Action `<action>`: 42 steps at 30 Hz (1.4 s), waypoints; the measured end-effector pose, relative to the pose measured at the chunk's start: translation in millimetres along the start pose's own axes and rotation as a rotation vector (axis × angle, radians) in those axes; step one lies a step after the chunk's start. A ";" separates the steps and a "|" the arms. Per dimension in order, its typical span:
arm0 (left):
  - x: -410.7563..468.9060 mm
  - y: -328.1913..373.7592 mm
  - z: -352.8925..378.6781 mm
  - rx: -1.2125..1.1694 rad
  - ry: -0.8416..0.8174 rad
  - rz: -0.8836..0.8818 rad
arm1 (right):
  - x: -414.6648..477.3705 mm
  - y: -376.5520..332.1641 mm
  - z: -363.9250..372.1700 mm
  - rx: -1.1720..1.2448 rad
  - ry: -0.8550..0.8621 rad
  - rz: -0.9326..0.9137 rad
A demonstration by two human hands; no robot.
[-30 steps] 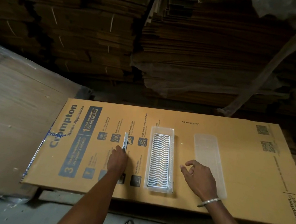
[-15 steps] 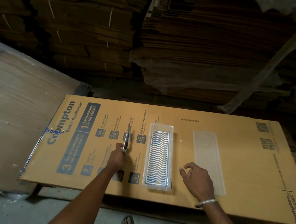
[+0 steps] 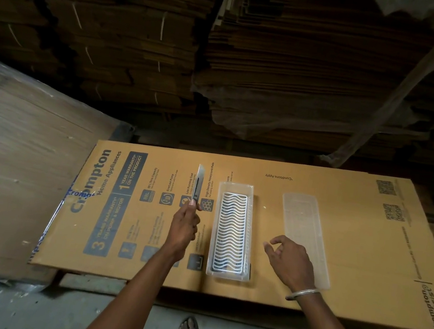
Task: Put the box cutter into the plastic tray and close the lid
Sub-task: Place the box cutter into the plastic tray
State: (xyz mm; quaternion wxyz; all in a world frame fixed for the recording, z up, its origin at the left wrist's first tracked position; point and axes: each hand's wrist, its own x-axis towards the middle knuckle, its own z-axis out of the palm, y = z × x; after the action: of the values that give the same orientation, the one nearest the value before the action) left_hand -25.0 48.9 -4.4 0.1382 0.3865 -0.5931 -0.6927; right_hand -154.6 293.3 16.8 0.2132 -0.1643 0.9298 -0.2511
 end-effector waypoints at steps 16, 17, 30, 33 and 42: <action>-12.2 18.2 13.1 -0.181 -0.206 -0.071 | 3.4 1.4 -4.8 0.026 0.018 -0.024; -13.1 18.8 14.2 -0.209 -0.197 -0.084 | 3.6 1.5 -5.2 0.029 0.016 -0.020; -21.9 8.5 39.4 -0.077 -0.085 -0.132 | -2.7 13.0 -7.1 0.049 0.025 0.014; -19.1 7.6 48.1 0.099 -0.058 -0.121 | -5.3 17.2 -9.3 0.047 0.027 0.018; -4.2 9.1 73.9 0.422 0.012 -0.098 | -11.7 31.1 -12.4 0.032 0.012 0.060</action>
State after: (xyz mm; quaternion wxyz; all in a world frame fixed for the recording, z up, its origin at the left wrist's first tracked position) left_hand -76.3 102.2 5.5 0.0241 0.4392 -0.7047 -0.5567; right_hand -156.8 328.5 13.5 0.2175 -0.1314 0.9315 -0.2603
